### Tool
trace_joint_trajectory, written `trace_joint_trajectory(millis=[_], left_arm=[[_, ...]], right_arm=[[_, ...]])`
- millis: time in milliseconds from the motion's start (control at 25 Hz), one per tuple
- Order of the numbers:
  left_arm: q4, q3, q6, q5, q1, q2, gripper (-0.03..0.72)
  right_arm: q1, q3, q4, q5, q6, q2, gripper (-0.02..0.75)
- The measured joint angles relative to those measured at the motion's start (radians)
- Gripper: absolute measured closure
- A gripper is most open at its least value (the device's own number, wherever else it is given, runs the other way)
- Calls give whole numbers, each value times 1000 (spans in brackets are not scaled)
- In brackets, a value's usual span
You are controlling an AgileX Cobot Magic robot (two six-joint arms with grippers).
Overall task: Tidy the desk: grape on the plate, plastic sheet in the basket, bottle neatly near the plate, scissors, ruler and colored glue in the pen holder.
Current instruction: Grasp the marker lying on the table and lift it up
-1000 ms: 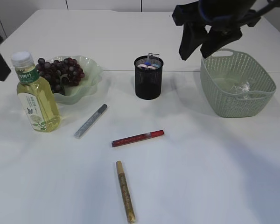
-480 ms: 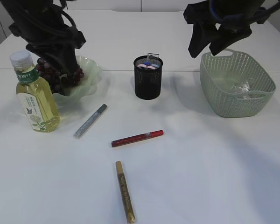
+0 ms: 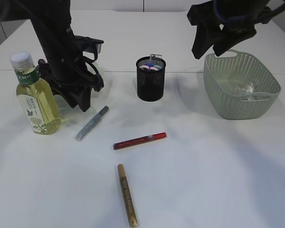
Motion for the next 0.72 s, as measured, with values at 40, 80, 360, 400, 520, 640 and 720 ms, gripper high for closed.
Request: trace_joint_trajectory(millis=[40, 80, 360, 400, 520, 640, 720], left_arm=[[8, -2, 0, 0, 0, 12, 442], [12, -3, 0, 0, 0, 25, 442], [15, -78, 0, -2, 0, 115, 442], [15, -97, 0, -3, 0, 128, 442], [15, -150, 2, -6, 0, 163, 441], [15, -188, 2, -8, 0, 202, 441], [15, -200, 2, -9, 0, 223, 441]], right_arm=[[0, 0, 0, 2, 0, 0, 333], [0, 0, 0, 2, 0, 0, 333], [0, 0, 0, 2, 0, 0, 333], [0, 0, 0, 2, 0, 0, 333], [0, 0, 0, 2, 0, 0, 333], [0, 0, 0, 2, 0, 0, 333], [0, 0, 0, 2, -1, 0, 333]])
